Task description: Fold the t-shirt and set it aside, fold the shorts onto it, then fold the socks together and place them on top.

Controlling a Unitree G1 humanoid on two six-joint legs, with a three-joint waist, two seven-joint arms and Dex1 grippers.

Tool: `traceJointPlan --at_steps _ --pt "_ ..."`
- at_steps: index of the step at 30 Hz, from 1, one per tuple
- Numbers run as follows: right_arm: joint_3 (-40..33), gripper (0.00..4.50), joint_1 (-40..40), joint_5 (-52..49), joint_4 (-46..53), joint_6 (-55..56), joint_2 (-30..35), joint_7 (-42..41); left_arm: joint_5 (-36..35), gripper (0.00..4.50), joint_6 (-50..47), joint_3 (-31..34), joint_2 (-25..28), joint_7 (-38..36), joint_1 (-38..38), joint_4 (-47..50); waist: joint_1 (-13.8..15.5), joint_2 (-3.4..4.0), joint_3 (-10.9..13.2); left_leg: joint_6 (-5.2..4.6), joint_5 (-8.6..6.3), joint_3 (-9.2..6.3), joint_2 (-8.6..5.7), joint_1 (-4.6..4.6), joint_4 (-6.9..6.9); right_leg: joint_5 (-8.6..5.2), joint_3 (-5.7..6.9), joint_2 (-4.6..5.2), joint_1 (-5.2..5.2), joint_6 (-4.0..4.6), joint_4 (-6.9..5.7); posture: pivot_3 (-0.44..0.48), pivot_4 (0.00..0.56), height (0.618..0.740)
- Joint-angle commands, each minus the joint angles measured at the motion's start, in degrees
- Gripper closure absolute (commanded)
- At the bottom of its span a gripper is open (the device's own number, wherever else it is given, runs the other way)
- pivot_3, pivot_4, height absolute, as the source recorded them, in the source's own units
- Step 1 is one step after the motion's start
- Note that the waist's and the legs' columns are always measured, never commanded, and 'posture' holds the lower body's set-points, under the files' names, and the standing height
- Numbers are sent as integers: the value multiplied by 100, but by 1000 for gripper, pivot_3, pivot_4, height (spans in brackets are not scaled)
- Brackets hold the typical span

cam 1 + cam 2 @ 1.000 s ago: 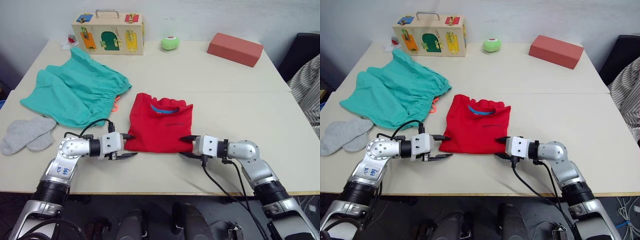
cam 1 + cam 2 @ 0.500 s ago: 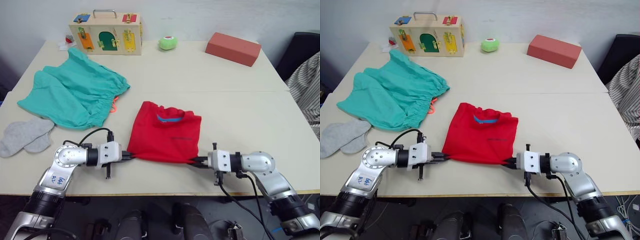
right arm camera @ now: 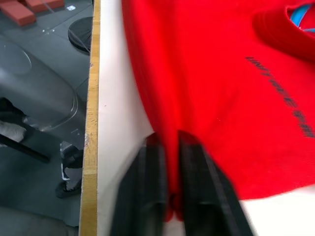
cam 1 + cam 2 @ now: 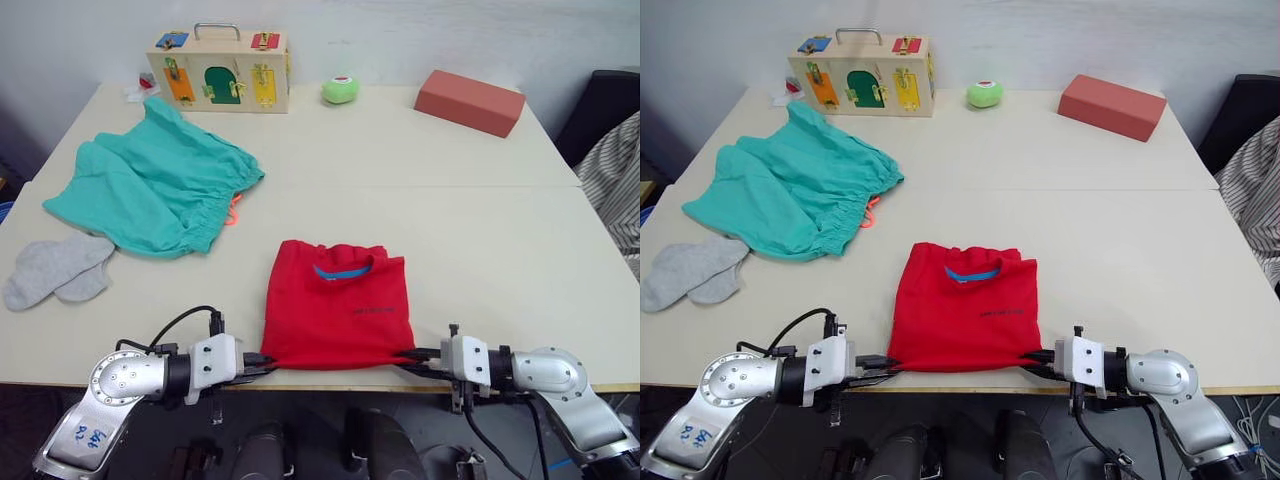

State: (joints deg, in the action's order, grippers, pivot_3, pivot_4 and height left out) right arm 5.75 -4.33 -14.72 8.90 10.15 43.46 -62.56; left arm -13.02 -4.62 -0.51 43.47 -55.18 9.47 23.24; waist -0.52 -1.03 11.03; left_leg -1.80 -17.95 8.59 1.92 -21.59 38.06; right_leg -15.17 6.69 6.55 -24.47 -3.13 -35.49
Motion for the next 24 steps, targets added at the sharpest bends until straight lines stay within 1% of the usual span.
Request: traceJointPlan --at_steps 1,2,3,6,8,10,11,13,15,16,17,18,20,22,24 --pt "-299 2793 -217 -459 411 -231 237 -233 -501 2924 -227 349 158 -198 136 240 42 0 0 -2 0 0 0 0 0 0 0 0 0 1 0 0 150 740" --pt "-399 2429 -307 -681 565 -396 331 -326 -863 2579 -478 512 238 -346 211 323 46 0 0 -3 1 0 0 -1 0 -2 1 0 -1 2 0 0 150 740" --pt "-548 2111 -421 -1029 783 -764 489 -430 -1264 2570 -761 734 320 -472 275 394 50 1 0 -5 1 0 1 -1 0 -2 1 0 0 3 2 0 150 740" --pt "-1039 2111 -566 -2099 1315 -1811 916 -632 -2228 2570 -1523 1332 672 -809 364 482 51 1 2 -31 2 -1 4 -1 0 -4 1 0 1 4 3 0 150 740" --pt "-1336 2111 -359 -2866 1499 -2422 1050 -638 -2880 2570 -2093 1658 842 -839 96 376 53 1 2 -35 4 -6 6 -1 2 -4 2 0 3 5 2 0 150 740" --pt "-1397 2508 -50 -3123 1494 -2770 1028 -548 -3097 2570 -2307 1713 836 -767 -265 239 60 1 1 -28 4 -12 6 4 2 -4 5 -1 8 6 2 0 150 740" --pt "-1254 2744 195 -2932 1380 -2698 910 -539 -2953 2758 -2255 1559 764 -691 -596 115 61 2 1 -24 2 -13 6 4 2 -4 6 0 8 6 2 0 150 740" --pt "-939 3399 662 -2459 1095 -2437 601 -478 -2584 3157 -2165 1125 623 -584 -1192 -103 68 1 1 -7 -4 -13 4 6 1 -4 9 -2 12 6 3 0 150 740" --pt "-612 4040 1074 -1996 785 -2153 283 -476 -2251 3737 -2043 687 417 -533 -1690 -306 79 1 1 0 0 -12 1 4 0 -4 13 -4 10 5 2 0 150 740" --pt "-424 4424 1278 -1700 586 -1924 126 -492 -2110 4104 -1990 496 294 -503 -1894 -412 79 1 1 14 10 -8 0 0 0 -4 14 -7 6 4 2 0 150 740" --pt "-122 4500 1611 -1276 200 -1556 -162 -483 -1812 4422 -1760 142 114 -574 -2153 -614 75 -1 0 5 29 -4 -2 -4 0 -3 13 -8 3 3 1 0 150 740" --pt "75 4500 1839 -980 -89 -1281 -371 -486 -1596 4469 -1587 -99 -10 -637 -2323 -765 70 -3 -1 6 28 1 -5 -3 0 -3 13 -12 5 2 3 0 150 740" --pt "394 4500 2250 -520 -691 -824 -774 -481 -1201 4469 -1292 -489 -315 -621 -2574 -1139 44 -3 -1 3 30 5 -7 -19 5 1 11 -16 -7 -5 2 0 150 740" --pt "730 4500 2807 -10 -1568 -384 -1288 -340 -603 4469 -768 -958 -758 -478 -2902 -1806 22 -3 -1 2 31 16 -4 -20 12 1 10 -22 -10 -6 0 0 150 740" --pt "849 4500 3073 228 -2054 -134 -1503 -362 -276 4469 -472 -1186 -944 -502 -3074 -2164 22 -3 -1 -1 37 20 -4 -20 18 2 13 -29 -11 -6 -3 0 150 740"
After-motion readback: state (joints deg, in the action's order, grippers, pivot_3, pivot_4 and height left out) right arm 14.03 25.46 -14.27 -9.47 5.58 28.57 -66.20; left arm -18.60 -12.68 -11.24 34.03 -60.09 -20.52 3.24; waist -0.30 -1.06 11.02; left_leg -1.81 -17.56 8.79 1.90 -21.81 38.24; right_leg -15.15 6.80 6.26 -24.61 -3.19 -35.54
